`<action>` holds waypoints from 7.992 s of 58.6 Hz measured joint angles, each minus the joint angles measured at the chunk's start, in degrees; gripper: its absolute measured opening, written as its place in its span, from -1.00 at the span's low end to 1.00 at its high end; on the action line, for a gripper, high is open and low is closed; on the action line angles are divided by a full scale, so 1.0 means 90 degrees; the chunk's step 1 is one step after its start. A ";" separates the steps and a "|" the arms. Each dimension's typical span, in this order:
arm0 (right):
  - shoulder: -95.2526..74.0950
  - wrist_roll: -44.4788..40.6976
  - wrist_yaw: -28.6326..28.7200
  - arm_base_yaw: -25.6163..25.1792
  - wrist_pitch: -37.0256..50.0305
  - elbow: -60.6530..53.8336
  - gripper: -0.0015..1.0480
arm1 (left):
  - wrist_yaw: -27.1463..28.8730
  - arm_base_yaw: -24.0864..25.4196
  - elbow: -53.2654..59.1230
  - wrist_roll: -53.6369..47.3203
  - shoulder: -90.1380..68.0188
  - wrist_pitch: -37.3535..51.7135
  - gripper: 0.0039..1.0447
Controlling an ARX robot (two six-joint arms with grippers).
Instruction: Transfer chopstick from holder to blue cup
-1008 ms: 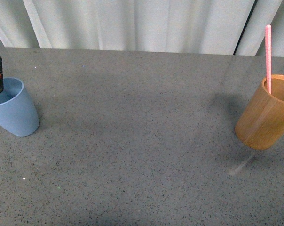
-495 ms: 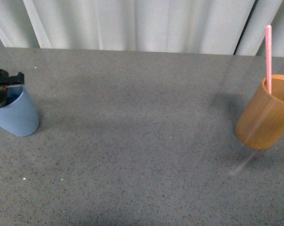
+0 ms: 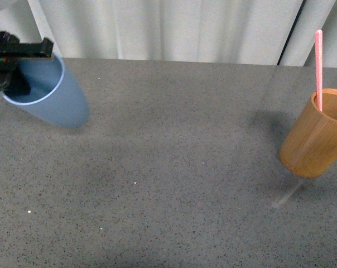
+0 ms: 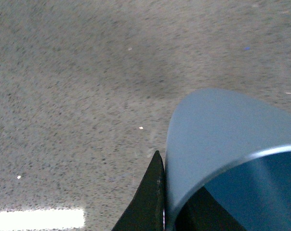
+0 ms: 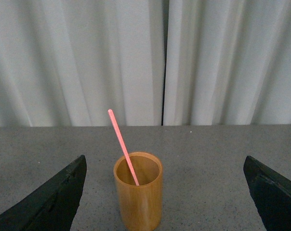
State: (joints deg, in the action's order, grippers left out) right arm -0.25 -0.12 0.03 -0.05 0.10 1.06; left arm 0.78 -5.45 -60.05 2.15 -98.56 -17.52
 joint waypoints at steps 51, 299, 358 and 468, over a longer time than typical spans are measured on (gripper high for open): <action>0.0000 0.0000 -0.0002 0.0000 0.0000 0.0000 0.81 | 0.0352 -0.2926 -0.0651 0.1144 -0.1384 0.0379 -0.94; 0.0000 0.0000 0.0000 0.0000 0.0000 0.0000 0.81 | -0.0085 0.0595 0.6555 -0.0202 1.0926 0.1950 -0.91; -0.7630 -0.1494 0.0901 0.0529 0.3320 0.1600 0.81 | -0.0087 0.0595 0.6555 -0.0214 1.0931 0.1950 0.87; -1.2012 -0.0556 0.0670 0.0690 0.5100 0.4493 -0.52 | -0.0085 0.0595 0.6555 -0.0214 1.0931 0.1950 0.87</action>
State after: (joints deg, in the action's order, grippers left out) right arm -108.36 -5.13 6.07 6.15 46.00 41.50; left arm 0.01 -0.10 -1.06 0.23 -0.19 0.03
